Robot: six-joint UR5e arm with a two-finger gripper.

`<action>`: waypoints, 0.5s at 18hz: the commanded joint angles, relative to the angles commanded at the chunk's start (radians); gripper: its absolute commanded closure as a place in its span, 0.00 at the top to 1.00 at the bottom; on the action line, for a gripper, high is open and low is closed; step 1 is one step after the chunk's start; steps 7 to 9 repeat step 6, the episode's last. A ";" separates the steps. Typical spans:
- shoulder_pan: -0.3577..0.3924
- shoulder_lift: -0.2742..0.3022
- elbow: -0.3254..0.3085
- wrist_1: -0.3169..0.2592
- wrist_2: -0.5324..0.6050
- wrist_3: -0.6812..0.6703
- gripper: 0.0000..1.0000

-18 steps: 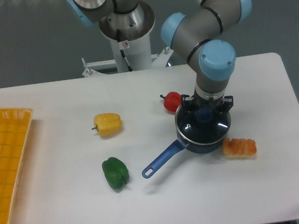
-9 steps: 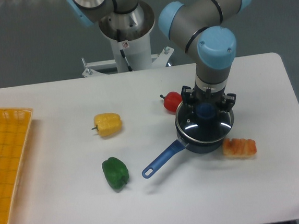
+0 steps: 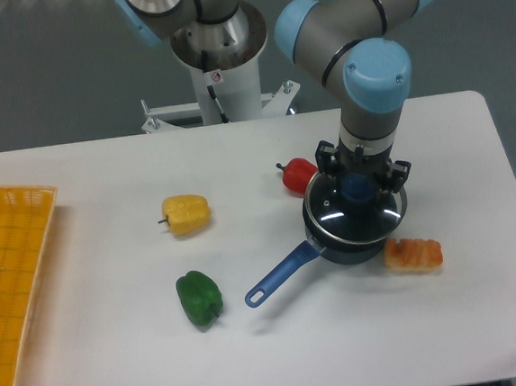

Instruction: Open the lid

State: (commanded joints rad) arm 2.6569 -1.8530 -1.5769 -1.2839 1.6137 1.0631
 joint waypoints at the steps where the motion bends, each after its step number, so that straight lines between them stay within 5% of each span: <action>1: 0.000 0.000 0.000 0.000 0.002 0.002 0.64; 9: 0.003 0.000 -0.006 0.000 0.002 0.002 0.64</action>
